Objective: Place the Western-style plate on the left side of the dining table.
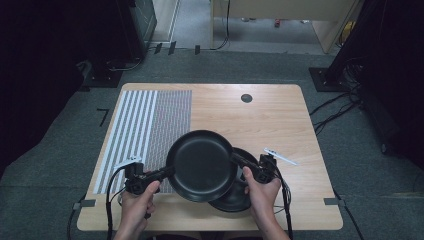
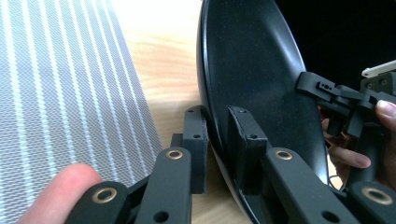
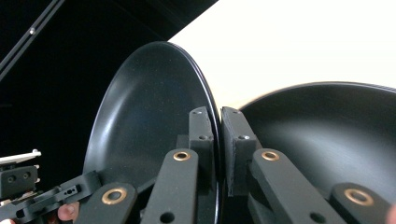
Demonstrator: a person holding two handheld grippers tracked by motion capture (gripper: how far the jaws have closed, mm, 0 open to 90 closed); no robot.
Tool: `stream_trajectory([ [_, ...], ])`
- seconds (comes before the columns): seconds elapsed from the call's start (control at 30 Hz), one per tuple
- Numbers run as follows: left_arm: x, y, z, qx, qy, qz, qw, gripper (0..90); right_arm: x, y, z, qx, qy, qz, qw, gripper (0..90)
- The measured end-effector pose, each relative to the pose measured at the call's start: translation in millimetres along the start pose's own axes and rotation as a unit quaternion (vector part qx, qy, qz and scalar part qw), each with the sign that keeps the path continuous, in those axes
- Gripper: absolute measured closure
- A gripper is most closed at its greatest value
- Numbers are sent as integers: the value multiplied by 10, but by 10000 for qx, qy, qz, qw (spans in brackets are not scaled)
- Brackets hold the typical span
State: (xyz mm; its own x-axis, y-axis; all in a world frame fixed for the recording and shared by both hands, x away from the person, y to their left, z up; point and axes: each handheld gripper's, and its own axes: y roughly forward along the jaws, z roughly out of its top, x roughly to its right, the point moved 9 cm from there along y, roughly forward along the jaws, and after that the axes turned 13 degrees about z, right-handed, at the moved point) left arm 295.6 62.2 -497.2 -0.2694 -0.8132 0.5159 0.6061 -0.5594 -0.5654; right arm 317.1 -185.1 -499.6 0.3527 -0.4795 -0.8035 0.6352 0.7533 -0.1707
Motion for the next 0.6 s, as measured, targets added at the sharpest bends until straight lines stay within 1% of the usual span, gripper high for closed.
stream_trajectory([
  [0.07, -60, -59, 58, 85, -49, 33, 9999, 788, -38, 80, 9, -42, -1, 24, 10000, 841],
  [0.1, -60, -59, 58, 85, -49, 33, 9999, 790, -38, 80, 9, -42, -1, 24, 10000, 841],
  [0.17, -123, -124, 118, 156, -109, 90, 9998, 792, -97, 215, 13, -128, 8, 91, 9999, 839],
  [0.23, -147, -153, 142, 194, -138, 119, 9996, 794, -111, 248, 13, -146, 12, 106, 9998, 839],
  [0.27, -178, -189, 173, 240, -176, 159, 9994, 796, -159, 347, 15, -204, 24, 166, 9997, 838],
  [0.3, -222, -239, 215, 295, -225, 218, 9991, 797, -174, 380, 15, -220, 16, 178, 9996, 838],
  [0.43, -352, -328, 296, 391, -357, 332, 9980, 803, -257, 568, 14, -308, 49, 262, 9992, 836],
  [0.47, -352, -328, 296, 391, -357, 332, 9980, 804, -257, 568, 14, -308, 49, 262, 9992, 836],
  [0.5, -400, -354, 315, 419, -391, 341, 9978, 804, -278, 614, 12, -337, 52, 266, 9991, 836],
  [0.53, -467, -386, 345, 458, -458, 337, 9973, 806, -322, 719, 11, -384, 47, 306, 9988, 834],
  [0.6, -542, -408, 382, 475, -495, 376, 9969, 808, -354, 802, 14, -421, 81, 330, 9985, 833],
])
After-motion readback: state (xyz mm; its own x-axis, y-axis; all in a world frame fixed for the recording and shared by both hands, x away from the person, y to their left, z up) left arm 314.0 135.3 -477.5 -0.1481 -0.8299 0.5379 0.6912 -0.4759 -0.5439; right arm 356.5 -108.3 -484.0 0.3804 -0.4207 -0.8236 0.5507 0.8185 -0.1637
